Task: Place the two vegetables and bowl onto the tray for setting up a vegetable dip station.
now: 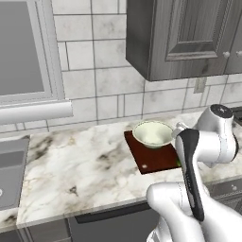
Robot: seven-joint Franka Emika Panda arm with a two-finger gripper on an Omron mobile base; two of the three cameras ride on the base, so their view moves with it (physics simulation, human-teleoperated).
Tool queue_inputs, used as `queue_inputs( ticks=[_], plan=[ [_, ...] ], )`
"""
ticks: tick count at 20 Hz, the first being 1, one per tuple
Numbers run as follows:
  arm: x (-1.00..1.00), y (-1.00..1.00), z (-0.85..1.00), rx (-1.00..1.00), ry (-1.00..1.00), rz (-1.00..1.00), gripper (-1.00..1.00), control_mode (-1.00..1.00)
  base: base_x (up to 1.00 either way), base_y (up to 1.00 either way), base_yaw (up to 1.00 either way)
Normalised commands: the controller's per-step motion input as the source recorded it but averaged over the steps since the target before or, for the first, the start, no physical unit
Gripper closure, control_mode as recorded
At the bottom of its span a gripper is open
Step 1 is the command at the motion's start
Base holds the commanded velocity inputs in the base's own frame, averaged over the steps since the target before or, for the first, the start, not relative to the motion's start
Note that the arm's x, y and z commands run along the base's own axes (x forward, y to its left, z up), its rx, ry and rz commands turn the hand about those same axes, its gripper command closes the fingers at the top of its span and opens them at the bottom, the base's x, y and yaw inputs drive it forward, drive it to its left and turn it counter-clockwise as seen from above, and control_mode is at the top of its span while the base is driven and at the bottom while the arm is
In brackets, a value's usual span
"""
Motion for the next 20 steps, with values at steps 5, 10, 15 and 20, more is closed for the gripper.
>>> queue_inputs(
  ticks=[5,10,15,20],
  plan=[
    [0.03,0.00,-0.18,0.03,-0.19,0.00,1.00,-1.00,0.00,0.00,0.00],
    [0.24,0.00,-0.16,0.05,-0.10,0.00,1.00,-1.00,0.00,0.00,0.00],
    [0.21,0.00,-0.20,0.04,-0.03,0.00,1.00,-1.00,0.00,0.00,0.00],
    [0.22,0.00,-0.21,0.02,0.00,0.00,1.00,-1.00,0.00,0.00,0.00]
  ],
)
